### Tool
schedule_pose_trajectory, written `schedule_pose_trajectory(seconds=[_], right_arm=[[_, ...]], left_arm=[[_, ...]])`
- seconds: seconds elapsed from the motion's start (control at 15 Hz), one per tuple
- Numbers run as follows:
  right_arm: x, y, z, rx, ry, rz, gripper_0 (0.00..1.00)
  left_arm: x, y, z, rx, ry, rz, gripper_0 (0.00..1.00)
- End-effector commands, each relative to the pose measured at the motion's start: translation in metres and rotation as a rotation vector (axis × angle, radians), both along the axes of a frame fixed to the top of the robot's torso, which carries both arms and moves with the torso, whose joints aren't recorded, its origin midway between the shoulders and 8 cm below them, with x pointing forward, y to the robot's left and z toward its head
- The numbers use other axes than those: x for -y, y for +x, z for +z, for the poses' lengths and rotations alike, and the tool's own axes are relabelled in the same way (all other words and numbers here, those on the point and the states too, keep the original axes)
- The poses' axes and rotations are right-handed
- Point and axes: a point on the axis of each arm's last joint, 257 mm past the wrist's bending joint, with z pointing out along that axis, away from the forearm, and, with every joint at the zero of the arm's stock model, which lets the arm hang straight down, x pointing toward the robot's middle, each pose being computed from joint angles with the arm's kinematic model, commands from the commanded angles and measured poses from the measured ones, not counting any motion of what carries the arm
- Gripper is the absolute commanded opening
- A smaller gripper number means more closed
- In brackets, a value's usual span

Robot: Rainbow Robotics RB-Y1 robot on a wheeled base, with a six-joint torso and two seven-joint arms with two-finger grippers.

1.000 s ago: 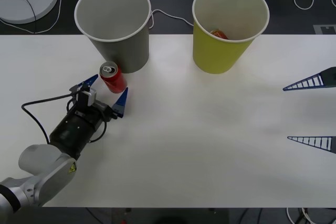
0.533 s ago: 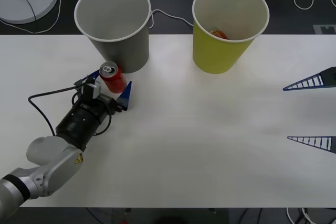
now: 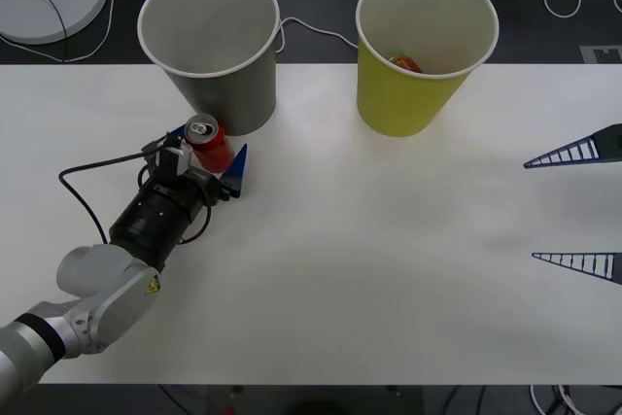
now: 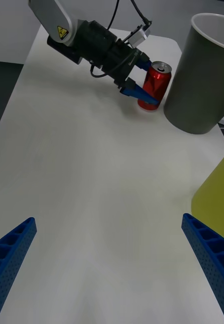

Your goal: Put the can into the green bin and the plastic bottle into the gray bin

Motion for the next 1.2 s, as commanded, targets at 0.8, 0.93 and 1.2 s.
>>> schedule_pose_trajectory(seconds=[0.8, 0.93, 1.2], right_arm=[[0.0, 0.0, 0.0, 0.0, 0.0, 0.0, 1.0], [0.0, 0.0, 0.0, 0.0, 0.0, 0.0, 1.0], [0.0, 0.0, 0.0, 0.0, 0.0, 0.0, 1.0]], left_arm=[[-0.007, -0.005, -0.005, -0.004, 0.02, 0.006, 0.0], [-0.011, -0.015, -0.003, -0.004, 0.02, -0.003, 0.0], [-0.023, -0.036, -0.004, -0.059, 0.022, -0.018, 0.0]])
